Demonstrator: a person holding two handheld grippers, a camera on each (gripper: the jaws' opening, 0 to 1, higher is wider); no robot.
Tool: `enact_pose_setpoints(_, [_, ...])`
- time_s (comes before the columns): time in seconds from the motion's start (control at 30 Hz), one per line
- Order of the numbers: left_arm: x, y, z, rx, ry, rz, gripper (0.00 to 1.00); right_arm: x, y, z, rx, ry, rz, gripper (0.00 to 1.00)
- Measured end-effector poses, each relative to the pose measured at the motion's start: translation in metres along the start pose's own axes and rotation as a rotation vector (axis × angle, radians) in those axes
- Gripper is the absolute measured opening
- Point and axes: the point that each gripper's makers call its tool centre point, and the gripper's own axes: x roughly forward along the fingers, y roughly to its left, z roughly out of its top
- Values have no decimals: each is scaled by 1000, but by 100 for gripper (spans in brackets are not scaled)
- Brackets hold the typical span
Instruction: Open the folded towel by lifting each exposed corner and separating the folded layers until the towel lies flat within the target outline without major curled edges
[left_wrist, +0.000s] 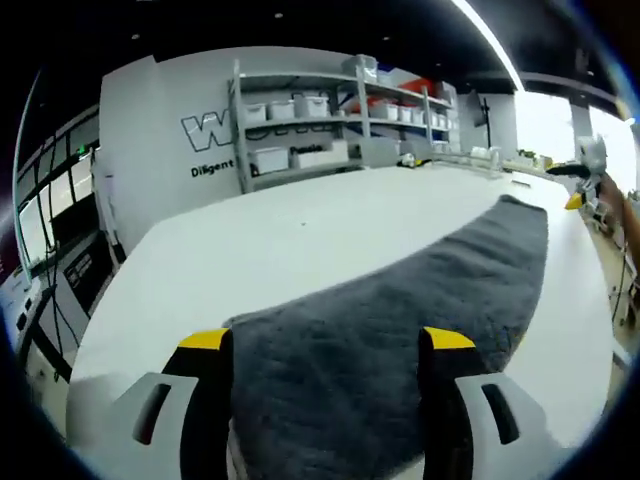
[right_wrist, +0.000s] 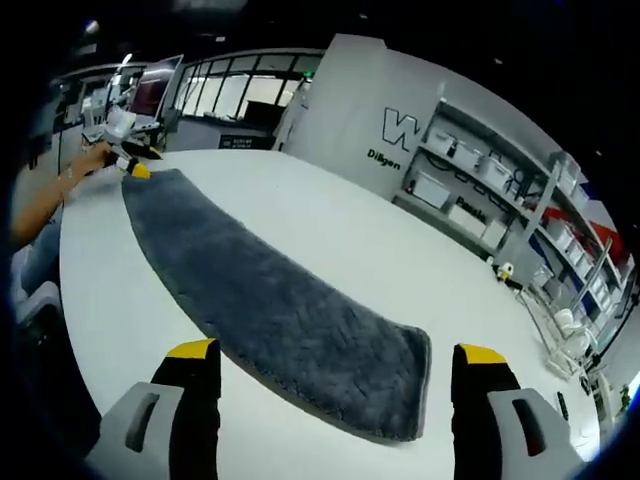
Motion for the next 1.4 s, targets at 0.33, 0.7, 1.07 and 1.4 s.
enact_pose_setpoints(0.33, [21, 38, -14, -62, 30, 53, 63, 10, -2, -2, -6, 9, 19, 97])
enact_pose_setpoints(0.7, [36, 76, -12, -137, 20, 108, 49, 26, 0, 5, -31, 16, 38, 95])
enact_pose_setpoints(1.07, [53, 79, -20, -162, 36, 63, 25, 40, 5, 13, -20, -9, 60, 95])
enact_pose_setpoints(1.4, [51, 76, -17, -85, 26, 81, 3, 46, 3, -2, -14, 23, 55, 95])
